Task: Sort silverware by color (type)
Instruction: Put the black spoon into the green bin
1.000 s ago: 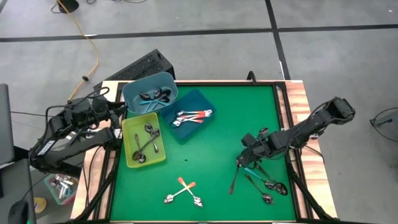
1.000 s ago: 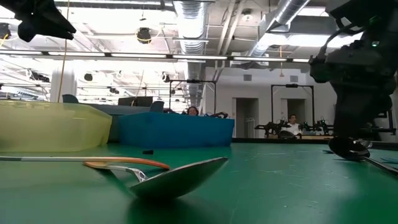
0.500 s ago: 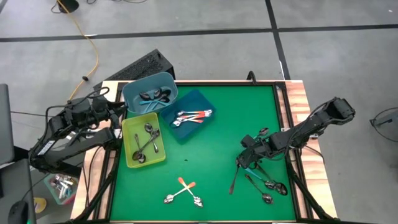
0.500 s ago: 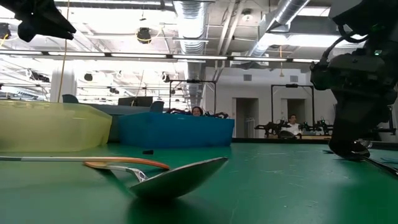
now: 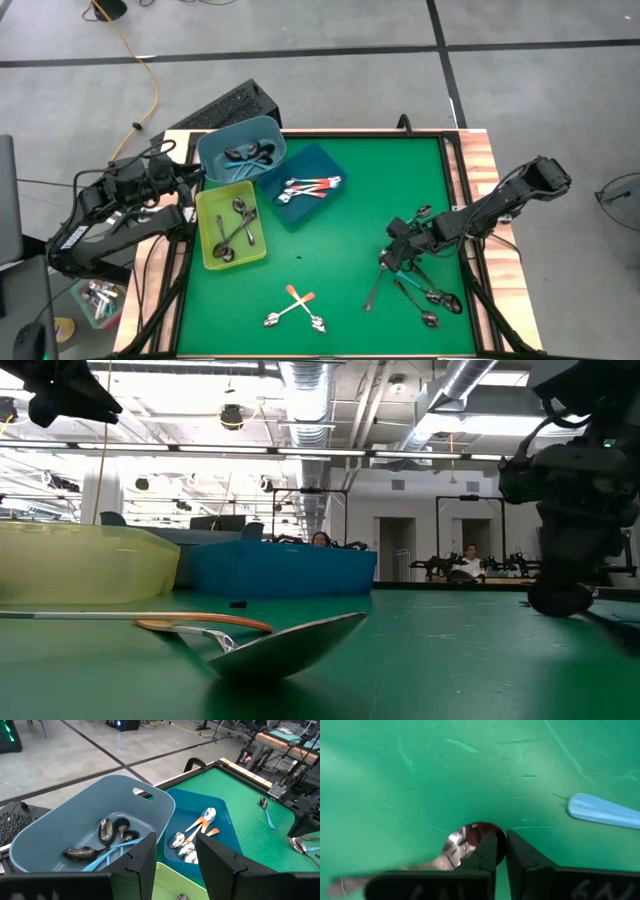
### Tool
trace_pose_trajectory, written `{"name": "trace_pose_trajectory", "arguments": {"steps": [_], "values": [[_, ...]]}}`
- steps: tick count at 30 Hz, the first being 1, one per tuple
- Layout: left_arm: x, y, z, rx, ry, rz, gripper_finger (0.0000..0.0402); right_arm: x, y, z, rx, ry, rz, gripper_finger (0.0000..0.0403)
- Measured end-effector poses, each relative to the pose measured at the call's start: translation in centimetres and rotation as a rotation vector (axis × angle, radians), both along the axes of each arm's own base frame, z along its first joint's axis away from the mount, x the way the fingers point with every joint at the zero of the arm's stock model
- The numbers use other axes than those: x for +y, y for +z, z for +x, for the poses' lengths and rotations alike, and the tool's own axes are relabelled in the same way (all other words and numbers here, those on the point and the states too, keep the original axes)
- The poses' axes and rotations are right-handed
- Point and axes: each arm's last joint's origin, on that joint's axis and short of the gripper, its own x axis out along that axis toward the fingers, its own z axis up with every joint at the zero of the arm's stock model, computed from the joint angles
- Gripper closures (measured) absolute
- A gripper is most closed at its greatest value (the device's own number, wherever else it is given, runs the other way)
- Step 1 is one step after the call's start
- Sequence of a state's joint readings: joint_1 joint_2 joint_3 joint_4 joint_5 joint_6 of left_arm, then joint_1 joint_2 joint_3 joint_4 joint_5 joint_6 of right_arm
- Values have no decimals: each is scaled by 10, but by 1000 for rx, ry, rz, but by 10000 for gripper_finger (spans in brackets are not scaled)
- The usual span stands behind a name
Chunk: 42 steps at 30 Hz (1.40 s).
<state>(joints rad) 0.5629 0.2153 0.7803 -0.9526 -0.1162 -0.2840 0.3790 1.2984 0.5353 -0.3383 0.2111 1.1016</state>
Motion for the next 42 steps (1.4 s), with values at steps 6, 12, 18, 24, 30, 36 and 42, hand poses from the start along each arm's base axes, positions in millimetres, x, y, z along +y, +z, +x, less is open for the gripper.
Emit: {"name": "trace_pose_trajectory", "arguments": {"steps": [6,12,18,24,30,36,42], "values": [[0,0,0,0,0,-1,280,0,1,1,-5,2,-3,393],[0,0,0,0,0,0,280,-2,2,3,-49,-30,-62,397],[0,0,0,0,0,0,280,-3,12,11,-151,-103,-165,401],[0,0,0,0,0,0,280,-1,34,26,-295,-154,-264,402],[0,0,0,0,1,0,280,1,66,44,-446,-184,-399,402],[0,0,0,0,3,0,280,-9,89,59,-595,-262,-443,402],[0,0,0,0,3,1,280,-26,105,72,-750,-331,-431,403]]}}
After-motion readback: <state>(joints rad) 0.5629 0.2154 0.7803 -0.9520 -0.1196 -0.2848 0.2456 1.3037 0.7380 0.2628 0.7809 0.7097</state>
